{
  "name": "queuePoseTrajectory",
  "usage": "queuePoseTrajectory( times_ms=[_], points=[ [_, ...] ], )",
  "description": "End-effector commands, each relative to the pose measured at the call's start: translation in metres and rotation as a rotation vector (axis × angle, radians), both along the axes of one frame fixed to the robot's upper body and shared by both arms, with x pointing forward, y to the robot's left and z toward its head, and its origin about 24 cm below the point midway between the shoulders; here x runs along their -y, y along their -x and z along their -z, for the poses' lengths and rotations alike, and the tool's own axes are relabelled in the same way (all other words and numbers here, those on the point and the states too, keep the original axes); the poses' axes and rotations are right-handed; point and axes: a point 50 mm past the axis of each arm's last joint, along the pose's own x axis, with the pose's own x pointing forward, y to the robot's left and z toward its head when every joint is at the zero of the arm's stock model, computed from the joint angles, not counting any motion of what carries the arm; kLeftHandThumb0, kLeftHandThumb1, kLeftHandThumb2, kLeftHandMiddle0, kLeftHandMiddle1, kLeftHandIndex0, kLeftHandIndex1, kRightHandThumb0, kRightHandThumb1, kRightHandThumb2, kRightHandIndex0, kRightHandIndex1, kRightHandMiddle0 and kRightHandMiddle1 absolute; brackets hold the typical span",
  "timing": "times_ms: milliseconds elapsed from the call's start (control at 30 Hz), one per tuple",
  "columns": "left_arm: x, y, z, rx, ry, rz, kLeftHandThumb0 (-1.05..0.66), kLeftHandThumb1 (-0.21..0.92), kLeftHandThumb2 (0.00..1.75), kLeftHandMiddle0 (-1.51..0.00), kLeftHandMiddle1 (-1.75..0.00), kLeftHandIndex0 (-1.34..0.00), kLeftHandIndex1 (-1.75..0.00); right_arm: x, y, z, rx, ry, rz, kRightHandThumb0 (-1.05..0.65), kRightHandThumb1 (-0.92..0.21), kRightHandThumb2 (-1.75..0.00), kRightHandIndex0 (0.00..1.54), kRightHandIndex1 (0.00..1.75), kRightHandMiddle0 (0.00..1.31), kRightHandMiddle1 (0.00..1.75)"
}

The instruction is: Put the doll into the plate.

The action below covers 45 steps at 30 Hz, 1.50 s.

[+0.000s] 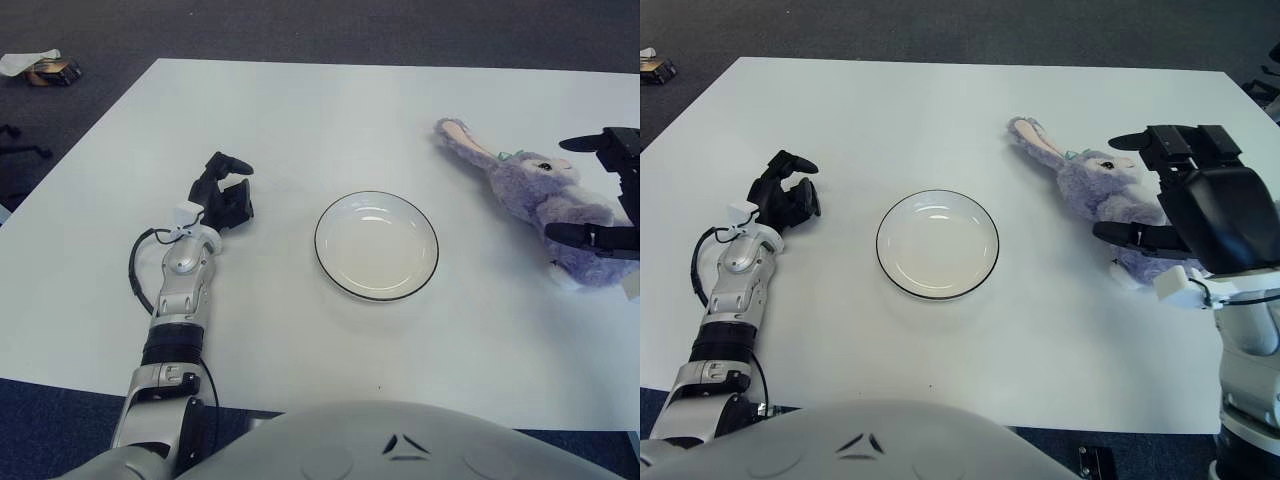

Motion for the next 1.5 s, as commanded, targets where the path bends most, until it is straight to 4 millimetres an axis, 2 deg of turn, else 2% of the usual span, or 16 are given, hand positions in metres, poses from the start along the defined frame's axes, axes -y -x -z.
queuePoseTrajectory(
  times_ms=[0, 267, 433, 567, 700, 800, 900, 1100, 1333, 1400, 1467],
  points=[
    [0.0, 0.008, 0.021, -0.089, 0.015, -0.006, -0.39, 0.64, 0.9, -1.05, -1.75, -0.36, -1.75, -0.003, 0.002, -0.008, -0.007, 0.048, 0.006, -1.02, -0.91, -0.33, 0.0, 0.14, 0.0, 0.47],
    [-0.001, 0.008, 0.021, -0.086, 0.015, -0.01, -0.39, 0.66, 0.88, -1.03, -1.75, -0.35, -1.75, -0.003, 0.006, -0.018, -0.021, 0.057, 0.035, -0.98, -0.92, -0.29, 0.0, 0.11, 0.0, 0.52],
    [-0.001, 0.007, 0.02, -0.083, 0.018, -0.014, -0.38, 0.67, 0.87, -1.03, -1.75, -0.34, -1.75, -0.003, 0.006, -0.021, -0.042, 0.083, 0.046, -0.99, -0.92, -0.39, 0.0, 0.08, 0.0, 0.49],
    [-0.001, 0.007, 0.02, -0.081, 0.018, -0.023, -0.38, 0.68, 0.86, -1.03, -1.75, -0.34, -1.75, 0.008, 0.004, -0.009, -0.158, 0.092, 0.102, -1.01, -0.92, -0.47, 0.0, 0.06, 0.0, 0.43],
    [-0.001, 0.007, 0.021, -0.081, 0.018, -0.024, -0.38, 0.68, 0.86, -1.04, -1.75, -0.34, -1.75, 0.01, 0.003, -0.007, -0.207, 0.097, 0.118, -1.01, -0.92, -0.51, 0.0, 0.02, 0.0, 0.32],
    [-0.001, 0.007, 0.021, -0.084, 0.018, -0.025, -0.38, 0.68, 0.86, -1.04, -1.75, -0.34, -1.75, 0.017, -0.008, -0.002, -0.241, 0.092, 0.135, -1.02, -0.92, -0.57, 0.0, 0.01, 0.0, 0.24],
    [-0.001, 0.007, 0.021, -0.086, 0.018, -0.027, -0.38, 0.68, 0.86, -1.03, -1.75, -0.34, -1.75, 0.024, -0.021, 0.011, -0.291, 0.053, 0.14, -1.04, -0.92, -0.64, 0.0, 0.0, 0.0, 0.18],
    [-0.001, 0.006, 0.021, -0.087, 0.019, -0.03, -0.38, 0.69, 0.85, -1.02, -1.75, -0.33, -1.75, 0.024, -0.023, 0.013, -0.35, -0.007, 0.132, -1.05, -0.92, -0.7, 0.0, 0.0, 0.0, 0.15],
    [0.001, 0.006, 0.02, -0.083, 0.034, -0.028, -0.38, 0.69, 0.84, -1.02, -1.75, -0.33, -1.75, 0.031, -0.037, 0.024, -0.455, -0.102, 0.172, -1.05, -0.92, -0.7, 0.0, 0.0, 0.0, 0.12],
    [0.001, 0.006, 0.02, -0.086, 0.037, -0.031, -0.38, 0.69, 0.84, -1.03, -1.75, -0.33, -1.75, 0.033, -0.041, 0.029, -0.488, -0.11, 0.185, -1.05, -0.92, -0.7, 0.0, 0.0, 0.0, 0.08],
    [0.002, 0.006, 0.02, -0.089, 0.039, -0.035, -0.38, 0.68, 0.85, -1.04, -1.75, -0.34, -1.75, 0.042, -0.051, 0.048, -0.546, -0.132, 0.208, -1.05, -0.92, -0.71, 0.0, 0.0, 0.0, 0.05]
  ],
)
